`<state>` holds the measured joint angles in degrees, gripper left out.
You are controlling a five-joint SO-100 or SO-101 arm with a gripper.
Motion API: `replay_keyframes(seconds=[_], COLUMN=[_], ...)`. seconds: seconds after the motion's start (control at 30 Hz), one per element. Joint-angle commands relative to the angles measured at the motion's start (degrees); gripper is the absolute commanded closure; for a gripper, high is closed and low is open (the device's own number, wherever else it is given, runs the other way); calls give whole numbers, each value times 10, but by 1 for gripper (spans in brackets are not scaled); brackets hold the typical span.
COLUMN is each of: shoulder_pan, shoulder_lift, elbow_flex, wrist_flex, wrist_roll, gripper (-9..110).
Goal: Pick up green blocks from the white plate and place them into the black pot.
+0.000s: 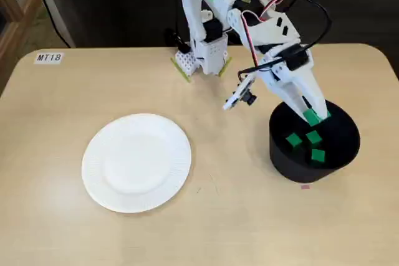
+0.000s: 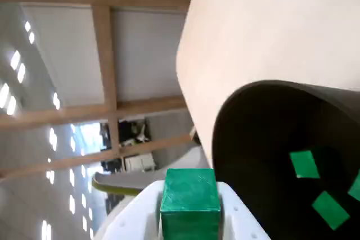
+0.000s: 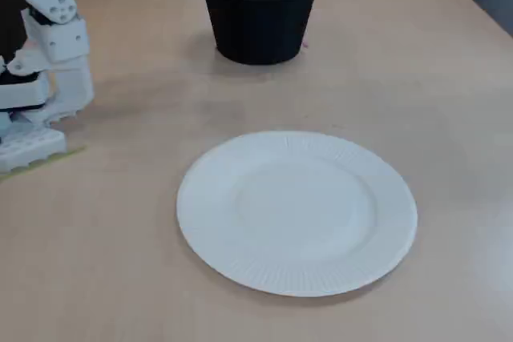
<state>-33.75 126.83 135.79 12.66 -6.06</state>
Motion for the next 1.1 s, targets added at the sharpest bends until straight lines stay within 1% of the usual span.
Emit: replay_keyframes(seconds=[0.0,0.07,0.13,0.27,0.3,0.37,0.4,0.43,0.5,0.53,0.57,0.87,0.93,1.07], shoulder_pan=[-11,-15,-19,-22,-20,-14,-11,-8,6,18,33,286,304,312], shoulder_lift=[21,21,25,41,46,54,59,65,94,119,148,392,426,474], elbow_flex=[7,13,18,18,18,14,14,14,13,12,10,-16,9,80], wrist_flex=[-11,-11,3,42,53,70,70,71,77,88,106,372,406,432], wrist_roll=[-5,-2,-11,-35,-40,-40,-39,-34,-16,-11,-7,14,17,18], gripper=[104,103,87,66,62,60,62,67,89,98,104,104,104,104])
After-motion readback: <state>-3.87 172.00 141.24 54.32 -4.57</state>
